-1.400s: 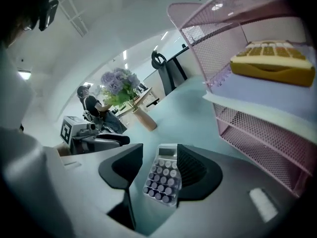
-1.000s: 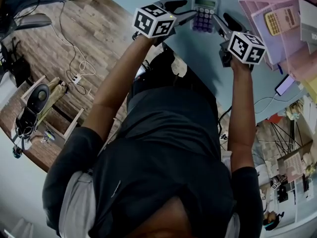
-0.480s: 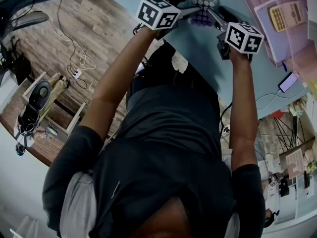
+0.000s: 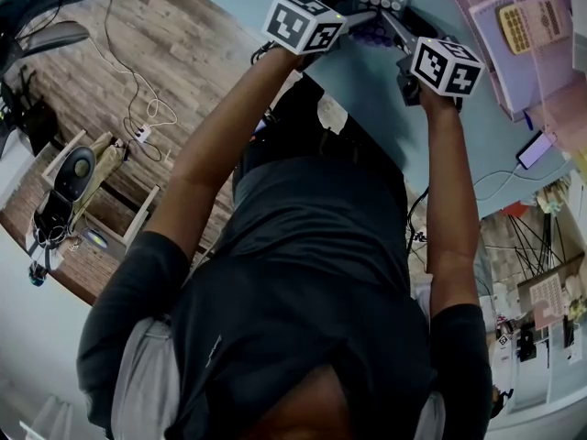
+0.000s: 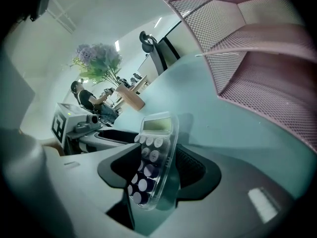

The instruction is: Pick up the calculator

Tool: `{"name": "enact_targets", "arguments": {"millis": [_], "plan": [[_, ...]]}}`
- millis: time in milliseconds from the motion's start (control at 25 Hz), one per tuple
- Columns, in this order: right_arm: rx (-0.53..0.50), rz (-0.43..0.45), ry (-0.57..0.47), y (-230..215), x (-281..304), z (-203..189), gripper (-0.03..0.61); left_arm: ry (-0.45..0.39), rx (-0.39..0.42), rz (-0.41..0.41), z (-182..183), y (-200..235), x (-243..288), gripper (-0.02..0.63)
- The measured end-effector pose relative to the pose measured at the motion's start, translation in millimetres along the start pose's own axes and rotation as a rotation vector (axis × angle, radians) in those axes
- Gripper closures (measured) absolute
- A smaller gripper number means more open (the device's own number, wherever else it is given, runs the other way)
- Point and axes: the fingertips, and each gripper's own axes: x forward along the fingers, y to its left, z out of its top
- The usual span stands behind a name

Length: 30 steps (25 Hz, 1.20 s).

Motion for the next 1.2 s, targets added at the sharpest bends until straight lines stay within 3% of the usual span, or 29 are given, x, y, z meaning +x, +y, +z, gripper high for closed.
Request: {"name": "enact_targets", "arguments": {"millis": [240,400,560,800,1200], "plan": [[0.035,-0.012,0.006,3.3,0.1,-1.4,0.377,-0.01,-0.017,0.059,-3.2,1.6,-5.2,0.344],[0.032,-0.029,-0.031,10.2,-6.9,4.6,0.411,-0.018,0.021,0.09,-0.7,-2.5,-15.3,0.346],[0.028,-0.034,-0.041,19.0,-12.9,5.3,0.411,-0.065,0.034,0.109,10.4,-4.8,-28.8,0.382],[0.043,-0.047,-0.098,35.8,-25.5,12.7,0.411,-0.12,0.114,0.104,39.3,-18.1,-49.7,0.39],[-0.078,-0.085,-0.171,64.5,-52.4,41.7,0.411,-0.167,0.177,0.099,60.1,-37.7,-78.9,0.39]]}}
